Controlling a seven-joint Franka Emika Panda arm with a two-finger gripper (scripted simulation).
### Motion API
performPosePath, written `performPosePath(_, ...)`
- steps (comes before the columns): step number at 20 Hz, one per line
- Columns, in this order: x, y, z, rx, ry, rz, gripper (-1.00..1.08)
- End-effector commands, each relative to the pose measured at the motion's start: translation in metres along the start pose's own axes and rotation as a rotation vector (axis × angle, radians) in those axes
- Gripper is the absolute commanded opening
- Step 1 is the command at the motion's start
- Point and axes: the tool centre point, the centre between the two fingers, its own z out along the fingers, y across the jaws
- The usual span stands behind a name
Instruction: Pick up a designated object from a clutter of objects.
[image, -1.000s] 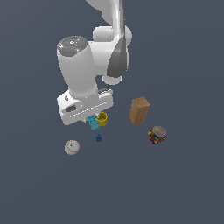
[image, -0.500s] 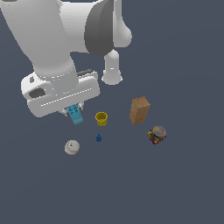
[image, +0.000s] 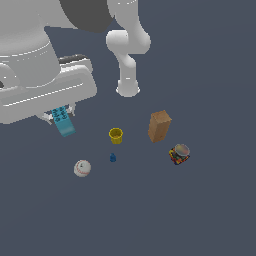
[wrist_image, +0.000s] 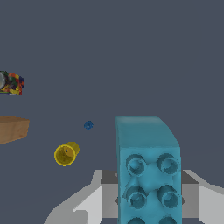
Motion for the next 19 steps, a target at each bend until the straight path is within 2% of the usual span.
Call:
performPosePath(1, 0.001, 0.009, -0.014, 0.000, -0.001, 0.000, -1.00)
performPosePath(8, 0.003, 0.025, -0.039, 0.000, -0.001, 0.000, -1.00)
performPosePath(19, 0.005, 0.033, -0.051, 0.000, -0.002, 0.000, -1.00)
